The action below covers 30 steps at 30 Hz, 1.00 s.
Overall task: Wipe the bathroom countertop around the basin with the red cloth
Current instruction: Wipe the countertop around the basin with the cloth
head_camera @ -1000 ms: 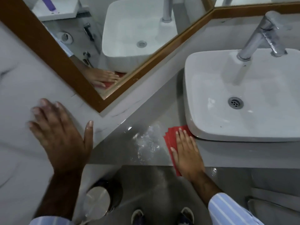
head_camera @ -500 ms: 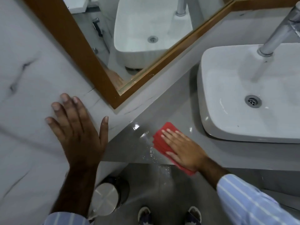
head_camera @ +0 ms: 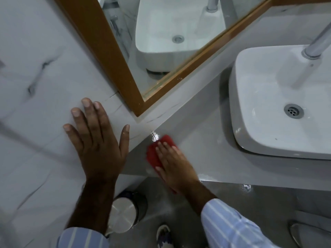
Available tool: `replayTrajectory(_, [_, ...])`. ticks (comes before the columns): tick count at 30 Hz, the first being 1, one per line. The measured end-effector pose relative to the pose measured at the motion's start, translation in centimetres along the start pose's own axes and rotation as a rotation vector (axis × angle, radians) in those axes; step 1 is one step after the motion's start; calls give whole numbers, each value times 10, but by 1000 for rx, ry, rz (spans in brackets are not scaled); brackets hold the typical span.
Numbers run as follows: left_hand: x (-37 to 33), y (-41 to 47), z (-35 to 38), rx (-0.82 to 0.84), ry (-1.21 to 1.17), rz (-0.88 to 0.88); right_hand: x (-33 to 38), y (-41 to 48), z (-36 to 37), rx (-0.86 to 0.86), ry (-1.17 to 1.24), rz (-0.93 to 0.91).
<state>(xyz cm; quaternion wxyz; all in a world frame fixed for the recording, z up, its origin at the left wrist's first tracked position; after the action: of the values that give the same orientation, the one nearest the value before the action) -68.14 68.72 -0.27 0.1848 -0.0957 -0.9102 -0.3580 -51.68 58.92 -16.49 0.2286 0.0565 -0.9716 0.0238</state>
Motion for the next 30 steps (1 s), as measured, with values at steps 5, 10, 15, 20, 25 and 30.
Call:
replayTrajectory(5, [-3, 1, -1, -3, -20, -17, -86, -68, -36, -253, -101, 549])
replayTrajectory(10, [-6, 2, 0, -26, -33, -24, -19, -5, -13, -284, 64, 712])
replayTrajectory(15, [0, -2, 3, -41, -79, -1, 58, 29, 24, -68, 28, 57])
replayTrajectory(20, [3, -5, 11, 58, -183, -32, -40, -43, -16, -69, 44, 162])
replayTrajectory(25, [4, -8, 15, 86, -205, -62, -154, -157, -72, -175, -98, 529])
replayTrajectory(30, [2, -8, 13, 93, -193, -55, -109, -112, -50, -287, -95, 596])
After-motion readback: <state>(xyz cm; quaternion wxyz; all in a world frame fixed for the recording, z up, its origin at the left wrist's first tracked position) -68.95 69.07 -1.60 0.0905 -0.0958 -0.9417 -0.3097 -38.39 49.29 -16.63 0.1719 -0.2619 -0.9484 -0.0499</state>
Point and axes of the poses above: each hand's wrist, its own y-axis towards the middle knuckle, its own z-axis out of the palm, x = y × z, the point moved 3 cm from there along y, towards the middle knuckle, and after that the axes turned 10 degrees about y, right-handed, at the moved point
